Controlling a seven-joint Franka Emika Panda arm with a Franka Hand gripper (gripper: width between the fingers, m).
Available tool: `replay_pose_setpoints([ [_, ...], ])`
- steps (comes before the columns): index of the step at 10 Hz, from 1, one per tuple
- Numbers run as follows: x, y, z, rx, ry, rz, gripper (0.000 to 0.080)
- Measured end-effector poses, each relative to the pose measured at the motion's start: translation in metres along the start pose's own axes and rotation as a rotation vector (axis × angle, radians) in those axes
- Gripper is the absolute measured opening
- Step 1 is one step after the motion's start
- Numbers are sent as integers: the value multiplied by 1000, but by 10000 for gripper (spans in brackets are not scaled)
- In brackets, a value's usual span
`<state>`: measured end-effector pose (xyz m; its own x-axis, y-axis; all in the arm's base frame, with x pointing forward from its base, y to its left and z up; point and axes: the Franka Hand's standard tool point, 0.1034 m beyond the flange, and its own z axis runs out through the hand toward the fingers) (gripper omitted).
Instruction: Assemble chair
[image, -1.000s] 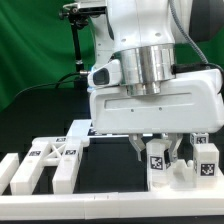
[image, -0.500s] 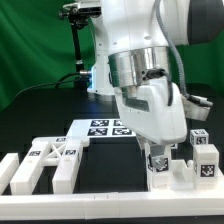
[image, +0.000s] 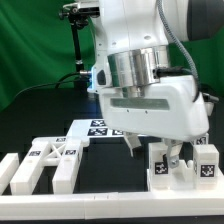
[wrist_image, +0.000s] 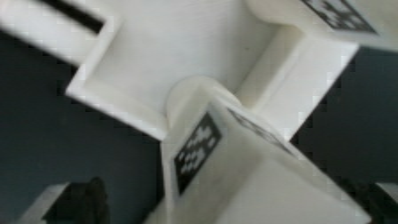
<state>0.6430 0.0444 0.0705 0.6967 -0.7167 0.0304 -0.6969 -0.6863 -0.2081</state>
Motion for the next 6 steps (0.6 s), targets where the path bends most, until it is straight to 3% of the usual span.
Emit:
replay_pose_setpoints([
  [3,-4,1,1,-9,-19,-244,649],
  [4,-6,0,1,-31,-25,-367,649],
  [5,-10,-10,-1,-77,-29,-555,649],
  [6,-14,-17,-2,-83,-23,-586,649],
])
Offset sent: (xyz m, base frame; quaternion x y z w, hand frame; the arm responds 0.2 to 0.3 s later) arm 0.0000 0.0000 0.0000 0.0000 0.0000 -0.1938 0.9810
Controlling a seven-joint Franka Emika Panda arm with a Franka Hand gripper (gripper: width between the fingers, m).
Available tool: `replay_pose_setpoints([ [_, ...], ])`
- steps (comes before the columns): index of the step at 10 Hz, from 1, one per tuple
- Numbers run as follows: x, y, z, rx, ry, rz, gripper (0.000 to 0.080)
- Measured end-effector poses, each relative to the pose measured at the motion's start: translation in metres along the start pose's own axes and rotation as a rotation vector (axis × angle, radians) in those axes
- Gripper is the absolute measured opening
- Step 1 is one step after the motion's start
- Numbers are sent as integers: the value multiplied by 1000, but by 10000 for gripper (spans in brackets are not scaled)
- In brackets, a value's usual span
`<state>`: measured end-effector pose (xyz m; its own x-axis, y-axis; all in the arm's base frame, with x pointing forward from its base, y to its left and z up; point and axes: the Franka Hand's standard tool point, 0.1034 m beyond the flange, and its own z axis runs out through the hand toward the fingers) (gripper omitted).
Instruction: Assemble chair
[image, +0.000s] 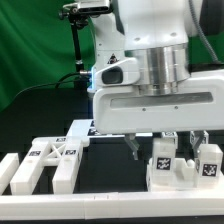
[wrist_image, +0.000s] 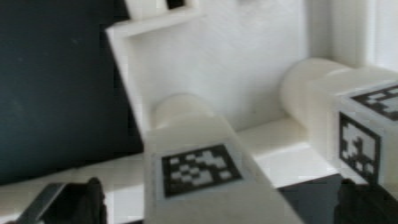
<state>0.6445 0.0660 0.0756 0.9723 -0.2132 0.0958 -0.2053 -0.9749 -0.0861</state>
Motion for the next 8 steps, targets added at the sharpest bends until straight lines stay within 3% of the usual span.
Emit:
replay_pose_setpoints([
  [1,0,1,1,1,0,11,649],
  [3,0,1,1,1,-1,121,383],
  [4,0,3,1,-1,0,186,383],
  [5,0,8,2,-6,-1,282,302],
  [8,1,8,1,-8,2,641,295],
])
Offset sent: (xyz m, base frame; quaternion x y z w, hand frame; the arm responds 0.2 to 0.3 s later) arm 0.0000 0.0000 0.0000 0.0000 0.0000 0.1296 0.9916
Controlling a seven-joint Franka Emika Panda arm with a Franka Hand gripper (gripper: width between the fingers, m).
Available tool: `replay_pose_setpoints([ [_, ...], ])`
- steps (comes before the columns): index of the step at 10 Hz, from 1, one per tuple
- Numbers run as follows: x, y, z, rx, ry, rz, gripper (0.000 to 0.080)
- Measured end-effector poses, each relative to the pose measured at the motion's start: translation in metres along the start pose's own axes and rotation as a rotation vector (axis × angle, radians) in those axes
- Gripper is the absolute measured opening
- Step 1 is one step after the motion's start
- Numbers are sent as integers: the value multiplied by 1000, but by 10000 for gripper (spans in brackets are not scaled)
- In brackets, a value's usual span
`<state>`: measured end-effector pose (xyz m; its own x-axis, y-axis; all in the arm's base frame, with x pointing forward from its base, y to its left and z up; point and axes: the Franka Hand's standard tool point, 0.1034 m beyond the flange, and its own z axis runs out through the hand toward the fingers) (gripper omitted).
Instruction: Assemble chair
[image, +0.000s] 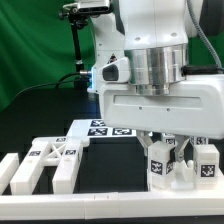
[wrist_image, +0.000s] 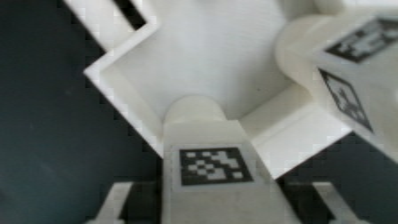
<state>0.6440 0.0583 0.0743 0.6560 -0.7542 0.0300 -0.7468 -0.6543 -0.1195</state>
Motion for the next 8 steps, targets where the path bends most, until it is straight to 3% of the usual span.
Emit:
replay_pose_setpoints([
  [4,-5,-2,3,27,-47,566,290],
  [6,-5,-2,3,26,-47,528,290],
  [7,-5,-3,3,27,-44,489,338],
  [8,-4,-2,4,36,-33,320,338],
])
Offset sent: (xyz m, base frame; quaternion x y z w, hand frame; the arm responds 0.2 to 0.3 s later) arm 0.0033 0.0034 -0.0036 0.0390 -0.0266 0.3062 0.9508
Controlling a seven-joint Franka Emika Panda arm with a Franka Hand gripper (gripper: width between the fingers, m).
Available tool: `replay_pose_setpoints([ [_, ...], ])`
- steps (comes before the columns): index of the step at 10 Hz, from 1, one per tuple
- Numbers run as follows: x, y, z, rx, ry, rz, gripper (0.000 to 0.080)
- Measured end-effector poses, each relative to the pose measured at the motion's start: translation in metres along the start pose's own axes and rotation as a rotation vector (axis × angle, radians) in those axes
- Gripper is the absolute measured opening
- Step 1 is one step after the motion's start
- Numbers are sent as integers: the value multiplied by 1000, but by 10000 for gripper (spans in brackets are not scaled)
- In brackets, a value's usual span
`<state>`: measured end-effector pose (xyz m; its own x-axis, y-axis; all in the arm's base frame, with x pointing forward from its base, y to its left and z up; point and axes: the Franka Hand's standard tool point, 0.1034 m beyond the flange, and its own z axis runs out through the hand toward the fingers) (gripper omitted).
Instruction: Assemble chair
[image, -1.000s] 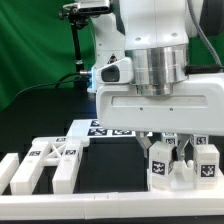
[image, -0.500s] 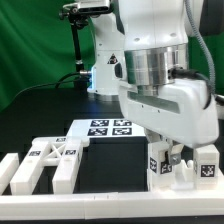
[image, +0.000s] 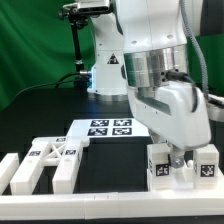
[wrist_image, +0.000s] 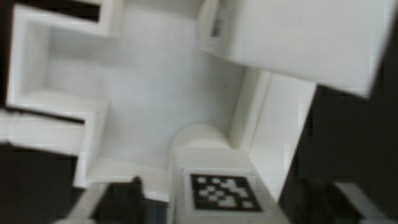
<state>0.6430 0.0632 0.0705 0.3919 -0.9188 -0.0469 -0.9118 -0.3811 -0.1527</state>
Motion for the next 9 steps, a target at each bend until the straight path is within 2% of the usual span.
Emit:
replay_pose_setpoints([
  [1,8,2,-1,5,6,-226,551],
  [2,14,2,-3,6,10,-401,618],
  [3,13,1,-5,-7,16,-554,618],
  [4,13,1,-5,-10,20,-658,643],
  [6,14,2,-4,-13,19,-733,648],
  [7,15,3,-4,-19,21,-851,649],
  [8,14,2,-4,-37,23,-999,649],
  [9,15,2,-4,-37,24,-989,649],
])
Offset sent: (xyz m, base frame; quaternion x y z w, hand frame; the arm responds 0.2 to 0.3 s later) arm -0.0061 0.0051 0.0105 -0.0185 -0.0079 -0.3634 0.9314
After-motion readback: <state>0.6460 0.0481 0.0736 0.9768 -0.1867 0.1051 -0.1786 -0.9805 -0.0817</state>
